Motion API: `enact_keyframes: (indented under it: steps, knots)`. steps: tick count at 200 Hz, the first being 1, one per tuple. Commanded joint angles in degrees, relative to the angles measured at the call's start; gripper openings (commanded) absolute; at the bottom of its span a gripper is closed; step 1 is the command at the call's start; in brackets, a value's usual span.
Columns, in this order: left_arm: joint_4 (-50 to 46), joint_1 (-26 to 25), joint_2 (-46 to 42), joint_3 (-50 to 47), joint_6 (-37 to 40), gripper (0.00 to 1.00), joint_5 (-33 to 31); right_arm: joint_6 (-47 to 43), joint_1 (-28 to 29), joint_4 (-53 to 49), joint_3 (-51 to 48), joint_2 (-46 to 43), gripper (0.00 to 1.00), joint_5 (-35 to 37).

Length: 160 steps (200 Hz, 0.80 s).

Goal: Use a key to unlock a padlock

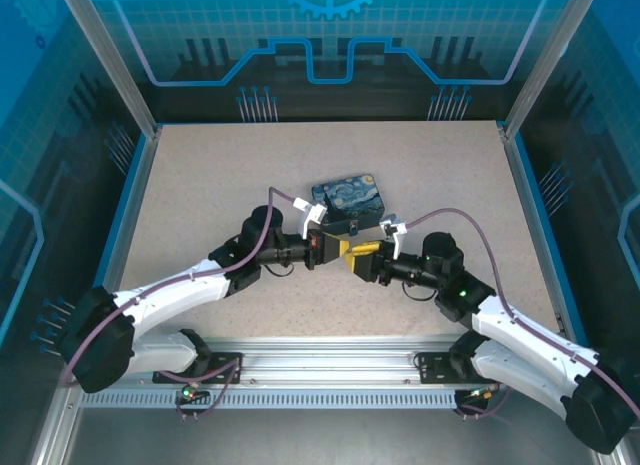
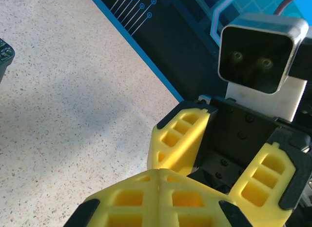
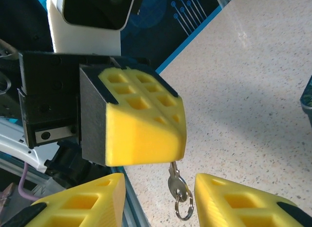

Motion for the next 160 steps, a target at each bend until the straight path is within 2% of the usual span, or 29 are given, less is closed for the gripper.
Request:
enact_keyframes:
  steps: [1,54,160]
  knots:
    - [0.85,-0.40,-1.82,1.16,0.17,0.00,-1.00,1.06,-0.56,1.95,-0.54,0.24,0.40,-1.89]
    - [0.49,-0.42,-2.11,1.24,0.31,0.00,-1.13,1.23,-0.56,1.31,-0.56,0.15,0.31,-1.06]
    - [0.42,-0.46,-1.99,1.36,0.31,0.00,-1.18,0.88,-0.55,0.76,0.87,1.47,0.23,-0.10]
